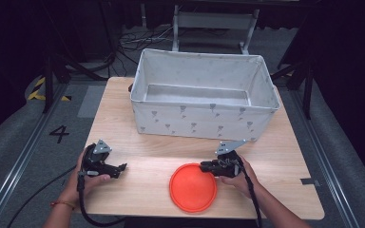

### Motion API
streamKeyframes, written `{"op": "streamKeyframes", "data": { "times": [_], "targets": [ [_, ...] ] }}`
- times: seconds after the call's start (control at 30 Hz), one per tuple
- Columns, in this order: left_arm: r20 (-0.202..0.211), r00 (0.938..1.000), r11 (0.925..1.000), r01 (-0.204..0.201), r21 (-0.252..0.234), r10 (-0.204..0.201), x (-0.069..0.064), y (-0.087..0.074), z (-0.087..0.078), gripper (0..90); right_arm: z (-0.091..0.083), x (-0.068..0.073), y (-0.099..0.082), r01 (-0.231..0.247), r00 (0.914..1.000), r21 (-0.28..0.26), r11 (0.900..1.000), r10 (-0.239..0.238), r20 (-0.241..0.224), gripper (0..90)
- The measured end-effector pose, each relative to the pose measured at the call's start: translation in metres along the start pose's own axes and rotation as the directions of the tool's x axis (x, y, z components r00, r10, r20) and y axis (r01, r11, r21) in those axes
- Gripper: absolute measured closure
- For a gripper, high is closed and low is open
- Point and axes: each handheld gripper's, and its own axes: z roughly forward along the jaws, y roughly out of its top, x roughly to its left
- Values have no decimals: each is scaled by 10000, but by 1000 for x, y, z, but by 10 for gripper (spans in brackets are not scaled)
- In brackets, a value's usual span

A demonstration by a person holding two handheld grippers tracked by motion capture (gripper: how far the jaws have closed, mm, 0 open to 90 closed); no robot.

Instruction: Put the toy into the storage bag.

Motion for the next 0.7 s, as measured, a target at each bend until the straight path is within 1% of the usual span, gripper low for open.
{"op": "streamKeyframes", "data": {
  "times": [0.07,0.1,0.2,0.23,0.27,0.33,0.4,0.43,0.47,0.53,0.6,0.7],
  "targets": [
    [1,10000,10000,-6,2,6,0,0,0,1,-8,4,4,201,9997,-203,9996,-203,-93,822],
    [22,10000,10000,22,14,-22,0,0,0,1,-12,7,6,421,9991,-302,9987,-424,-89,822],
    [19,10000,10000,21,12,-21,0,0,0,1,-21,15,11,929,9955,-347,9951,-922,203,823],
    [19,10000,10000,21,12,-21,0,0,0,1,-21,15,11,929,9955,-347,9951,-922,203,823],
    [0,10000,10000,-1,2,1,0,0,0,1,-23,18,13,1093,9938,-377,9933,-1084,239,823],
    [5,10000,10000,1,1,-1,0,0,0,1,-30,23,16,1503,9880,-352,9880,-1489,405,822],
    [14,10000,10000,-1,0,1,0,0,0,1,-38,25,19,1665,9855,-488,9848,-1646,406,823],
    [20,10000,10000,-1,3,1,0,0,0,1,-41,27,21,1775,9833,-502,9828,-1751,497,822],
    [21,10000,10000,0,1,0,0,0,0,1,-46,28,23,1974,9788,-481,9792,-1941,656,823],
    [14,10000,10000,-5,1,5,0,0,0,1,-54,30,28,2149,9745,-463,9755,-2111,757,823],
    [33,10000,10000,22,12,-22,0,0,0,1,-62,32,33,2400,9675,-406,9699,-2355,925,823],
    [47,10000,10000,-49,9,49,1,0,0,2,-76,33,39,2730,9576,-216,9618,-2695,1021,824]
  ]
}}
